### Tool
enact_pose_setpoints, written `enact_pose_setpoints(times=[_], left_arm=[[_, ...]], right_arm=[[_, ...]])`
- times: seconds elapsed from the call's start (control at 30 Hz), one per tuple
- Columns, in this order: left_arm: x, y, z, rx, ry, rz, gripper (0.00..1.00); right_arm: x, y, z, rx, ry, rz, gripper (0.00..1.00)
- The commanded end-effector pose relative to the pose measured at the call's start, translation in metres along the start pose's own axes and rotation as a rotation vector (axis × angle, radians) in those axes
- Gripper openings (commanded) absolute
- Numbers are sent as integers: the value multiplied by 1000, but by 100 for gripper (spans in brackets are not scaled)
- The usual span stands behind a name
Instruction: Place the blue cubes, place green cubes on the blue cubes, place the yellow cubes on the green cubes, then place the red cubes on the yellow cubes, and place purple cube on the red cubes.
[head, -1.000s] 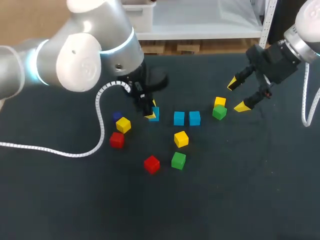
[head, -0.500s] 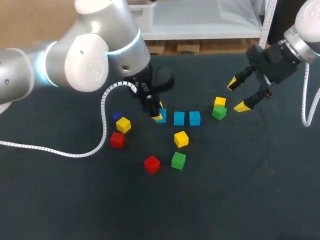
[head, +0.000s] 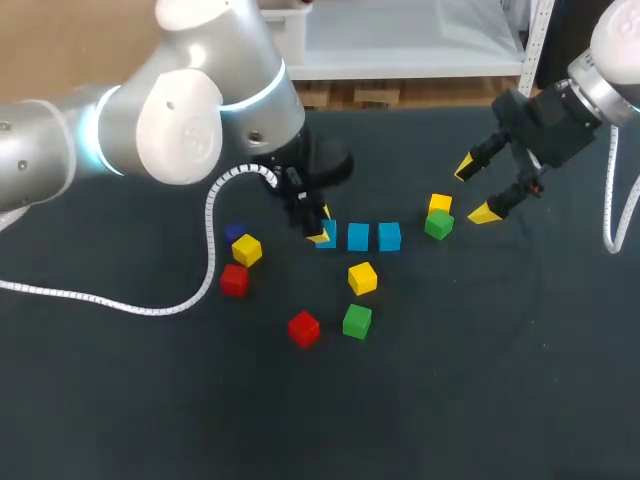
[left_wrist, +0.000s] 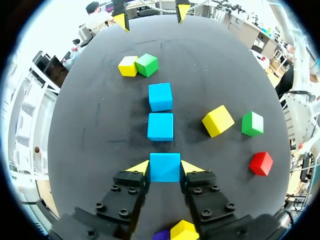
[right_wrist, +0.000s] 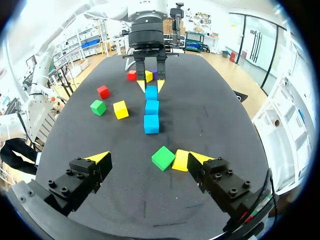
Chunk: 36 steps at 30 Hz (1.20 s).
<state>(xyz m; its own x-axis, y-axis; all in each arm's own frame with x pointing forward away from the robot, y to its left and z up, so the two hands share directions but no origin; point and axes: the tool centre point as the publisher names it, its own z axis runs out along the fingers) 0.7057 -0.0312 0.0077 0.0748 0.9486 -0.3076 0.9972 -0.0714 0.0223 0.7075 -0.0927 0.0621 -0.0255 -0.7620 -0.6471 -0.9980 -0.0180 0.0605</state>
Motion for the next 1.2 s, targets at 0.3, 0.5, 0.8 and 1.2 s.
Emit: enact_pose_setpoints(times=[0.3,0.5,0.8,1.2], left_arm=[[1,4,6,20,1,-4,0],[2,5,7,21,2,-6,0],[2,7,7,22,-6,-6,0],[1,7,10,34,-8,-8,0]], right_arm=[[0,0,0,0,-2,-1,100],[0,0,0,0,-2,-1,100],[0,0,0,0,-2,-1,100],[0,0,0,0,-2,-1,100]])
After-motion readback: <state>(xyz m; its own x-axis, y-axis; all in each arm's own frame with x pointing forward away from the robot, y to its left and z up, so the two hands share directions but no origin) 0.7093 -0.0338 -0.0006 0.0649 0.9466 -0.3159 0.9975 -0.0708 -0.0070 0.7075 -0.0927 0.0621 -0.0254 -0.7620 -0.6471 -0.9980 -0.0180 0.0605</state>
